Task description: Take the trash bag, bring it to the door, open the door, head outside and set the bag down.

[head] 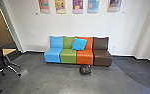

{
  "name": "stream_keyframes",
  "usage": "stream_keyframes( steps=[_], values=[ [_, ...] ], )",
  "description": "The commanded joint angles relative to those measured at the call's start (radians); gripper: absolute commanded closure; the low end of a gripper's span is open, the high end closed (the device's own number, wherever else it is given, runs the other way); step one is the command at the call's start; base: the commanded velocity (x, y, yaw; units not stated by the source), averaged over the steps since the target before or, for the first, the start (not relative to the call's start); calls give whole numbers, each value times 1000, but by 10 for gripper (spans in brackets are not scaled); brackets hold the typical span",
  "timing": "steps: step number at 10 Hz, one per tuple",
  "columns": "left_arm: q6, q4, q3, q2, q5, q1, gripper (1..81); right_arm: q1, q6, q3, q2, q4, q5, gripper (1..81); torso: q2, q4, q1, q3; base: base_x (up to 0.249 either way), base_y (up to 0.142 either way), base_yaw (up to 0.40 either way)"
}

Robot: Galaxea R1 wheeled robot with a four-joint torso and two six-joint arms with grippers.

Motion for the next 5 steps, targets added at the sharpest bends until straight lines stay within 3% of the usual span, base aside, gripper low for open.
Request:
stream_keyframes(
  steps=[1,5],
  values=[
    [9,12,5,-5,60,-31,10,23,3,4,-11,-11,-58,10,0,0,0,0,128,0,0],
    [9,12,5,-5,60,-31,10,21,3,6,-8,-11,-57,10,0,0,0,0,128,0,0]
  ],
)
